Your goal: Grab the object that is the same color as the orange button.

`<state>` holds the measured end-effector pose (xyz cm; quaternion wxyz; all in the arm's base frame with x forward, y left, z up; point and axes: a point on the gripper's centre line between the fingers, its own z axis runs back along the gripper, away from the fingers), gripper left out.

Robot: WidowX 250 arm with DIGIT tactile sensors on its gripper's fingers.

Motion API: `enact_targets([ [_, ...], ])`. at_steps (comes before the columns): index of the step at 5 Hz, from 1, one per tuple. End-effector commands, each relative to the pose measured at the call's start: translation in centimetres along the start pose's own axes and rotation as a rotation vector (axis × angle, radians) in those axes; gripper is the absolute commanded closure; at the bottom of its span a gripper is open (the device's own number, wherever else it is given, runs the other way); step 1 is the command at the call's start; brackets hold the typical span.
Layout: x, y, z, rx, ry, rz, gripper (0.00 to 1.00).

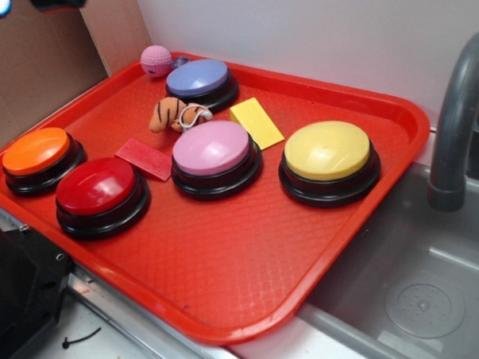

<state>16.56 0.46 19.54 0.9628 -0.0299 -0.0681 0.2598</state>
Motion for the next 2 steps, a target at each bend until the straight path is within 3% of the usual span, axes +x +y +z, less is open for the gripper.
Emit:
enact_targets([
  [1,4.9,0.8,-4.3,-0.047,-0.095,0.389,0.0],
  [2,6.3,0.4,-7.3,-0.012,-0.12,0.457,0.0],
])
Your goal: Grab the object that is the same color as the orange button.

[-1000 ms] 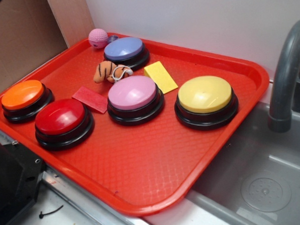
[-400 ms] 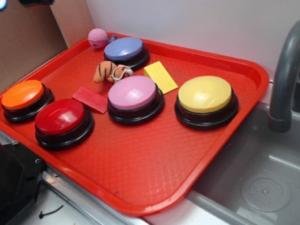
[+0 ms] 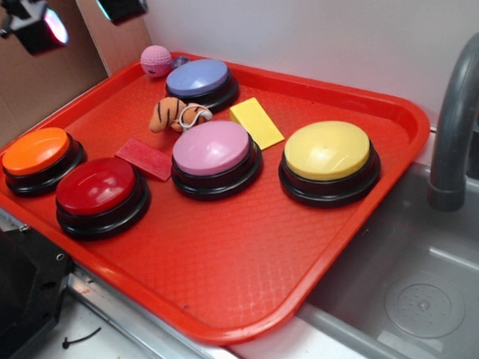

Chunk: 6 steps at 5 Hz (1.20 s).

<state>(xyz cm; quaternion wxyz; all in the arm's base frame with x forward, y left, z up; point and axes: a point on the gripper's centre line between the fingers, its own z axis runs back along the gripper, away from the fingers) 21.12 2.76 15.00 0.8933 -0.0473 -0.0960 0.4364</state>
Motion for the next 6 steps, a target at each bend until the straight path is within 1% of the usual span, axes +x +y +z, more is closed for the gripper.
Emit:
enact_targets([
  [1,2.5,-0.7,-4.8,0.02,-0.081,0.102,0.0],
  [2,3.4,-1.0,-8.2,0.008,-0.073,0.099,0.0],
  [3,4.0,-1.2,-10.1,0.013,-0.071,0.104,0.0],
  [4,3.5,-1.2,-11.7,0.007,-0.018,0.083,0.0],
  [5,2.8,-1.0,-12.5,0.001,0.034,0.06,0.0],
  [6,2.2,-1.1,-13.1,-0.008,0.032,0.061,0.2],
])
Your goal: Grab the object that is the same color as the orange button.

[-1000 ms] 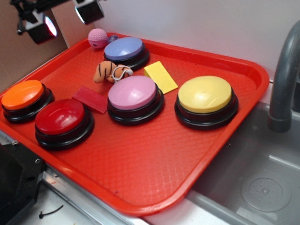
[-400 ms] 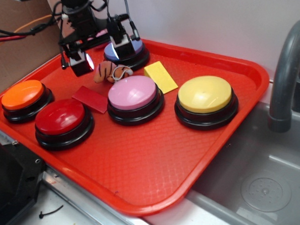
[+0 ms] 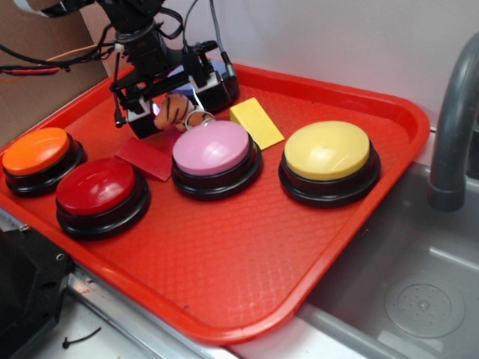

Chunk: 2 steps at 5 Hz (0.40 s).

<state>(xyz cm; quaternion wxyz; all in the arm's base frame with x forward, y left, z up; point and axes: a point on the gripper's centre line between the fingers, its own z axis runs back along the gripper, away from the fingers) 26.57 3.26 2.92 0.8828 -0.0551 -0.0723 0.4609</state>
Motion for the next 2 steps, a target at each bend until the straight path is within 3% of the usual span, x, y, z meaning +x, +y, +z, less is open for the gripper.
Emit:
enact_targets([
  [1,0.04,0.76,0.14,-0.013,-0.03,0.009,1.0],
  [2,0.04,0.66,0.91,-0.015,-0.058,0.005,1.0],
])
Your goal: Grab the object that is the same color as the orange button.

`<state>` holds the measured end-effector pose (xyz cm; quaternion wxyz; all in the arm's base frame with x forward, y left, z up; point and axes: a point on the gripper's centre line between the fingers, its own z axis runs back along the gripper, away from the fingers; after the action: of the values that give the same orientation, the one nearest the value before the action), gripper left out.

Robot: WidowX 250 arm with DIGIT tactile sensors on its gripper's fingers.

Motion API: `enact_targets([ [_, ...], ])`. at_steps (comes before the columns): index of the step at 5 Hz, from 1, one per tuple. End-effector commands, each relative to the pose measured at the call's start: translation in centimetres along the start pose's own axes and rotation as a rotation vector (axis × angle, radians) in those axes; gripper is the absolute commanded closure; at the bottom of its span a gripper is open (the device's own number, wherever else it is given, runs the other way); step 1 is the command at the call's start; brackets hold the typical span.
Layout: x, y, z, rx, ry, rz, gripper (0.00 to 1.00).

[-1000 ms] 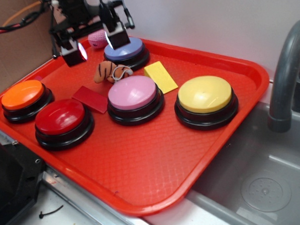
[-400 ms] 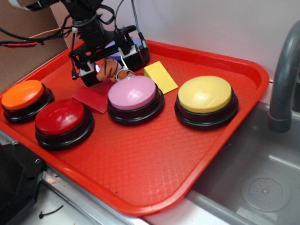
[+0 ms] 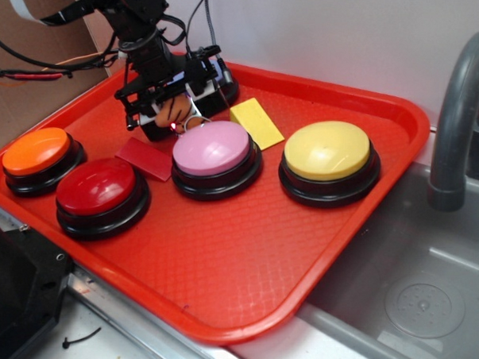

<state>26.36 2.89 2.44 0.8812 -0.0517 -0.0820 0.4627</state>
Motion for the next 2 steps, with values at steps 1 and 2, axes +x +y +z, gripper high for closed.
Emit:
enact_targets([
  [1,0.5,-0.3,4.1,0.02,0.002,-0.11,1.0],
  [2,-0.4,-1.5,7.7,0.026,0.03,-0.284,1.0],
])
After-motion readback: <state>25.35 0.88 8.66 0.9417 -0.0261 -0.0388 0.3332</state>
